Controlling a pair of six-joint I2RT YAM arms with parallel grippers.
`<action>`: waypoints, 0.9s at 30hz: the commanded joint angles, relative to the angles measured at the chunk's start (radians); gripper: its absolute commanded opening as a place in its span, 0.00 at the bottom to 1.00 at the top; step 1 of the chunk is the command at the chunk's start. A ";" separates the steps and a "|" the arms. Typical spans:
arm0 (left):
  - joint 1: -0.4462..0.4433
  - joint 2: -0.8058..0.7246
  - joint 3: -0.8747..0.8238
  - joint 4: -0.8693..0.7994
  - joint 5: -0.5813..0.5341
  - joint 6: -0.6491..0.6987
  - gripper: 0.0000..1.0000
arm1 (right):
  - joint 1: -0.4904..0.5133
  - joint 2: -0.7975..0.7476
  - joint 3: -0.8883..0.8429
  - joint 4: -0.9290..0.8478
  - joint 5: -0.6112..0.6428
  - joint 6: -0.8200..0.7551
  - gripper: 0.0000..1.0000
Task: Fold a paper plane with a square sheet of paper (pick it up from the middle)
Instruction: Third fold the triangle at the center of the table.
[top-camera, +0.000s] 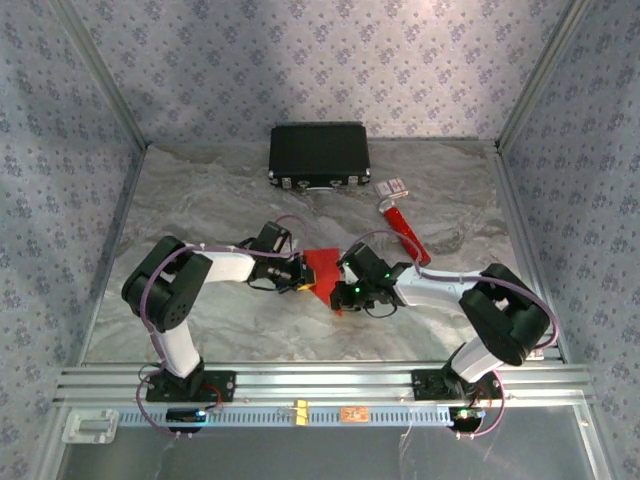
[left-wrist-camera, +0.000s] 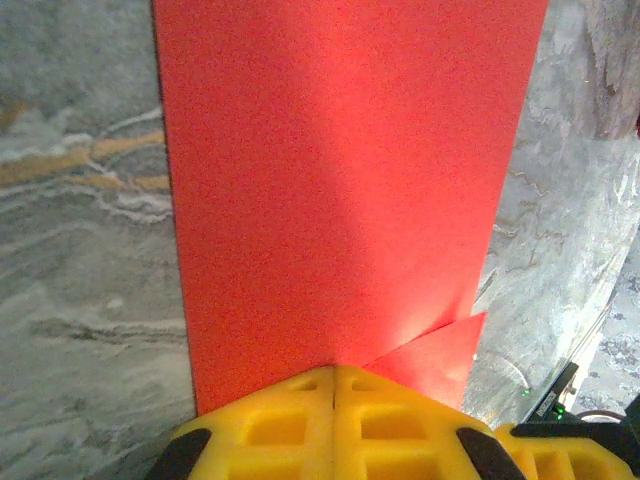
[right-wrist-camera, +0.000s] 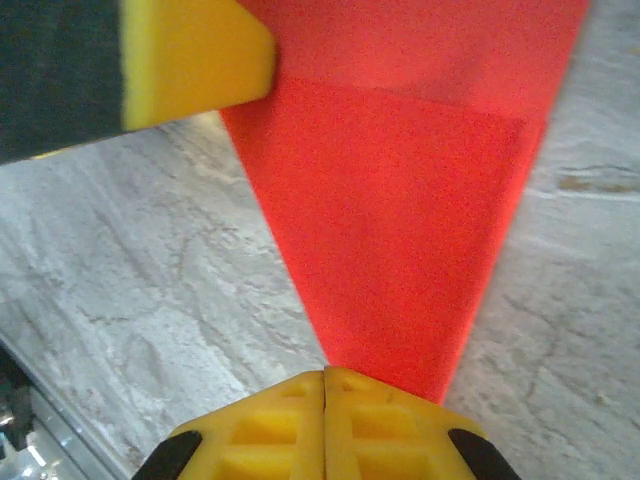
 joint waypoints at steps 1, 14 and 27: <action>0.000 0.044 -0.015 -0.106 -0.066 0.026 0.00 | 0.010 0.014 0.050 -0.006 -0.044 -0.031 0.08; 0.001 0.057 -0.001 -0.113 -0.062 0.031 0.00 | 0.004 0.022 -0.078 -0.003 -0.041 -0.025 0.08; 0.004 0.061 -0.010 -0.113 -0.061 0.025 0.00 | -0.037 -0.118 -0.227 0.010 -0.065 -0.030 0.08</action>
